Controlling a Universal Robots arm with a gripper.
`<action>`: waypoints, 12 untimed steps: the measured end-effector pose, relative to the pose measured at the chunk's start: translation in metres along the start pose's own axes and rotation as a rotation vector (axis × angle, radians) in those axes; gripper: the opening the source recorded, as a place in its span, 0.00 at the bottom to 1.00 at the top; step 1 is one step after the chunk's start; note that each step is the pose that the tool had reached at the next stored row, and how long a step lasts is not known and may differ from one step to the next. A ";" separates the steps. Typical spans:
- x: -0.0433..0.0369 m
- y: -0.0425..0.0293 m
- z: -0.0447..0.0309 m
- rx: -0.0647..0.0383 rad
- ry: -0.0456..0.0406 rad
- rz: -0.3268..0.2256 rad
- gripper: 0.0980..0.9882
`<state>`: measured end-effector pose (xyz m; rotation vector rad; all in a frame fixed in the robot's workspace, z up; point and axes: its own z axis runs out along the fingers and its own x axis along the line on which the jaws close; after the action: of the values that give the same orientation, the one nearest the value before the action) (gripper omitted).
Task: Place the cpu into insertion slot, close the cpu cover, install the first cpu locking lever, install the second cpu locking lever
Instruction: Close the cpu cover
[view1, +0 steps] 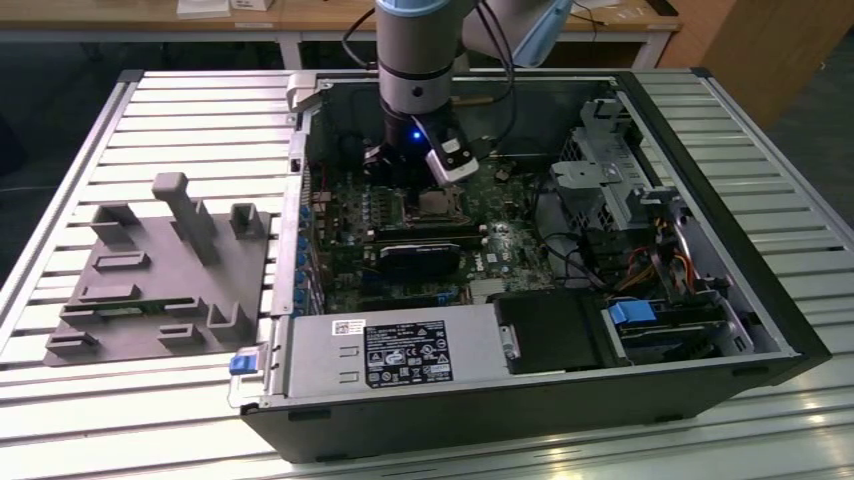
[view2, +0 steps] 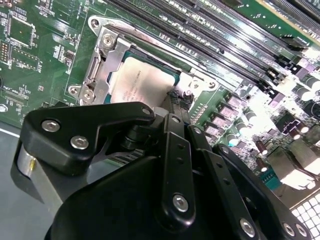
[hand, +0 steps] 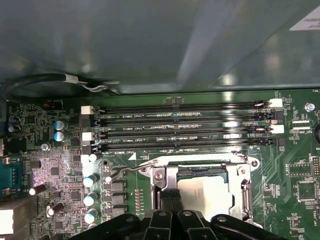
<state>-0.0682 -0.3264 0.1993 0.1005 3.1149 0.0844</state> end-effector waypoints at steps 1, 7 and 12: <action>-0.0005 0.0000 0.0000 0.000 0.0001 0.000 0.00; -0.0012 0.0002 -0.0021 0.000 0.0003 0.000 0.00; -0.0013 0.0005 -0.0080 0.000 0.0003 0.000 0.00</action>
<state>-0.0671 -0.3264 0.2073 0.1005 3.1152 0.0841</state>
